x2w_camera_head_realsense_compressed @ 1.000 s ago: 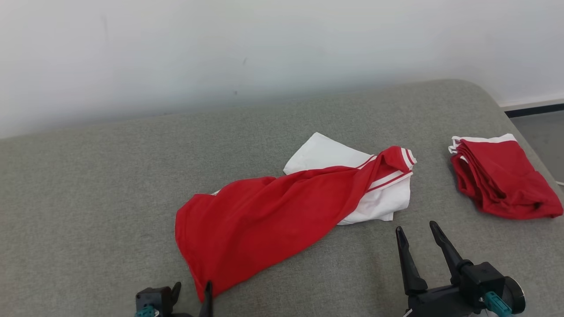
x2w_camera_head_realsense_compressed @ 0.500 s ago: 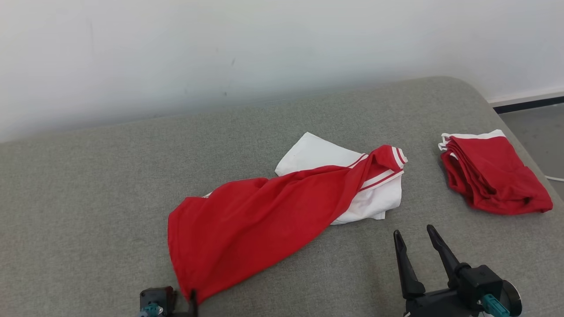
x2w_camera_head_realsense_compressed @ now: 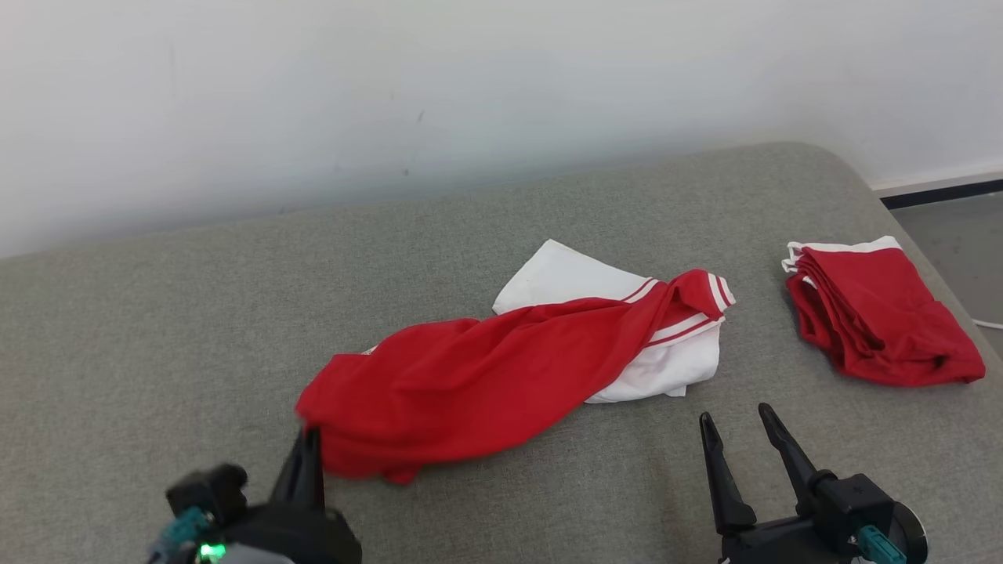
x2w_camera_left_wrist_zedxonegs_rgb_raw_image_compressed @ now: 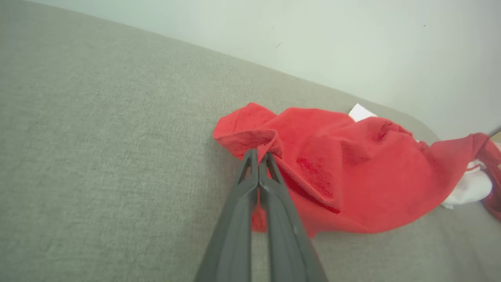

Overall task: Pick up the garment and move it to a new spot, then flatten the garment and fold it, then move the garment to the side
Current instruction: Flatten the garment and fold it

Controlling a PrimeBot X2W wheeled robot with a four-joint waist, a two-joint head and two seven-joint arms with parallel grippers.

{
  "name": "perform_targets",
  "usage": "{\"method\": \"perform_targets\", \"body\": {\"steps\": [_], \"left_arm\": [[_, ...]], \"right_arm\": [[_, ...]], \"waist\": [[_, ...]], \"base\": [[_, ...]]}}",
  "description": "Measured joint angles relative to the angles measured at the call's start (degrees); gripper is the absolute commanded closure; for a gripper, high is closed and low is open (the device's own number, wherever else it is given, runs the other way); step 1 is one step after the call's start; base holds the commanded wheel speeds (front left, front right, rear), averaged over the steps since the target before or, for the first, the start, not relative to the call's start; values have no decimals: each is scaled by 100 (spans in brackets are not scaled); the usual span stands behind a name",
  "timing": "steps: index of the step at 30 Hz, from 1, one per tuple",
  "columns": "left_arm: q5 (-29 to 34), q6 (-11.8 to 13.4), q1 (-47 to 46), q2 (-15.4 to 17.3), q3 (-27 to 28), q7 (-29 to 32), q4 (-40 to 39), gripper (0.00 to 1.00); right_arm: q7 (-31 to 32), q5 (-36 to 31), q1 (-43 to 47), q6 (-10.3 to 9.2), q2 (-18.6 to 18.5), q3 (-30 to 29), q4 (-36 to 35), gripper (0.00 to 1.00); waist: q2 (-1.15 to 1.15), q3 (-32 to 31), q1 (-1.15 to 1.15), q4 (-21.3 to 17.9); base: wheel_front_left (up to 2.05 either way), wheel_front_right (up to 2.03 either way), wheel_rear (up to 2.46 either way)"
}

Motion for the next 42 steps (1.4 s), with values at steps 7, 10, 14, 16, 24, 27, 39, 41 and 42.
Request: {"method": "perform_targets", "body": {"steps": [7, 10, 14, 16, 24, 27, 39, 41, 42], "left_arm": [[-588, -533, -241, -16, 148, -364, -1412, 100], [-772, -580, -241, -19, 159, -281, -1841, 100], [-990, -581, -174, -18, 166, -58, -2437, 100], [-1118, -580, -107, -16, 149, 96, -2747, 100], [-1525, -356, 50, 55, 99, 802, -3723, 100], [-1209, -216, -218, 359, 197, 913, -3252, 100], [-313, 261, -2327, 964, 499, 275, -211, 100], [-163, 299, -2611, 1050, 486, 149, 190, 100], [-116, 337, -2731, 1080, 487, 80, 377, 100]], "right_arm": [[2, 29, 23, 0, 1, -38, -15, 0], [1, 56, 24, 0, 1, -56, -16, 0], [-4, 60, 25, 0, 1, -82, -24, 0], [-8, 60, 24, 0, 1, -93, -34, 0], [-33, 60, -44, 0, 0, -91, -68, 0], [-42, 60, -113, 0, -1, -59, -86, 0], [-40, 0, -588, 0, 1, 268, -185, 0], [-40, -3, -638, 0, 0, 308, -204, 0], [-38, -8, -665, 0, 0, 324, -209, 0]], "waist": [[0, -16, 0, 57], [0, -12, 0, 85], [0, 15, 0, 124], [0, 41, 0, 138], [0, 201, 0, 112], [0, 315, 0, 79], [0, 934, 1, -233], [0, 1055, 1, -316], [0, 1115, 2, -357]], "base": [[0, 0, 0], [0, 0, 0], [0, 0, 0], [0, 0, 0], [0, 0, 0], [0, 0, 0], [0, 0, 0], [0, 0, 0], [0, 0, 0]]}}
